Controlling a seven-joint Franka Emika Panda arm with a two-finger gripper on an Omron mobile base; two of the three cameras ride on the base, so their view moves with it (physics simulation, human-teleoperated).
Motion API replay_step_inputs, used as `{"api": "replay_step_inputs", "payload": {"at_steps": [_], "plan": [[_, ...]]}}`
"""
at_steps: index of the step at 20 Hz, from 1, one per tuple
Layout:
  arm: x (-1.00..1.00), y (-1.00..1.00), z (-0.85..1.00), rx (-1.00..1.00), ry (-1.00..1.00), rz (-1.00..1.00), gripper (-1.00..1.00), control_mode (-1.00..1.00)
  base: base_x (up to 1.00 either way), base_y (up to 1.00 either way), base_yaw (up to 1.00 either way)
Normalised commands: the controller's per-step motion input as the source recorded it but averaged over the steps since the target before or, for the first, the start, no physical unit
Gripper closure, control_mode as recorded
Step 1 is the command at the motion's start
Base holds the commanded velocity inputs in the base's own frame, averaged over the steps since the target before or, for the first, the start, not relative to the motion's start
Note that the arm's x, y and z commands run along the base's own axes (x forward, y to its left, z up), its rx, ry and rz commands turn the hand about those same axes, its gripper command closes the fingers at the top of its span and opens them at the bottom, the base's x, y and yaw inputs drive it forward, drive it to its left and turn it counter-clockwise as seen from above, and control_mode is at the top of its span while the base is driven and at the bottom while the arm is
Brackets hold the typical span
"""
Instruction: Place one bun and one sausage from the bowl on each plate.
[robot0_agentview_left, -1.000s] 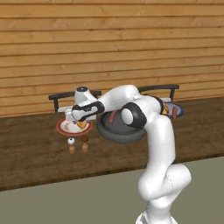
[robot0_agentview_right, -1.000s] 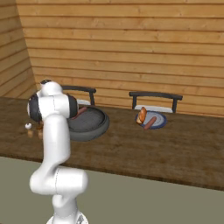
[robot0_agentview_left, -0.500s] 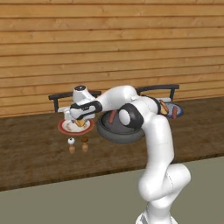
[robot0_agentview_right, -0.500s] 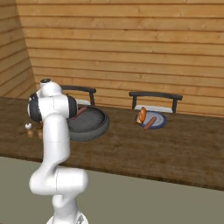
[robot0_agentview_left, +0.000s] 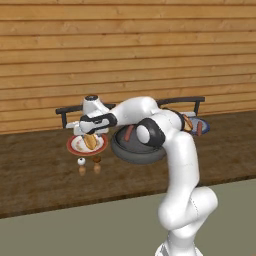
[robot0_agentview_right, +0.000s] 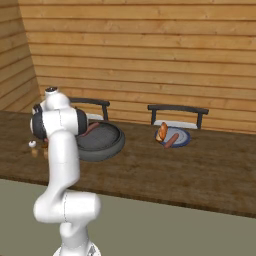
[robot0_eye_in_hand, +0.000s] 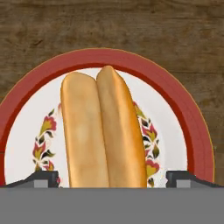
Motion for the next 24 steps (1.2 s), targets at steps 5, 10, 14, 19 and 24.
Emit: {"api": "replay_step_inputs", "payload": {"at_steps": [5, 10, 14, 19, 24], "plan": [[-0.46, -0.47, 0.40, 0.03, -0.06, -0.03, -1.00, -1.00, 0.00, 0.00, 0.00], [-0.48, -0.92, 0.18, 0.13, -0.11, -0.12, -1.00, -1.00, 0.00, 0.00, 0.00], [-0.23, -0.99, 0.14, 0.15, -0.09, -0.13, -1.00, -1.00, 0.00, 0.00, 0.00], [-0.07, -0.85, 0.10, 0.13, -0.05, -0.13, -1.00, -1.00, 0.00, 0.00, 0.00], [-0.11, -0.49, 0.00, 0.03, 0.00, -0.12, -1.00, -1.00, 0.00, 0.00, 0.00]]}}
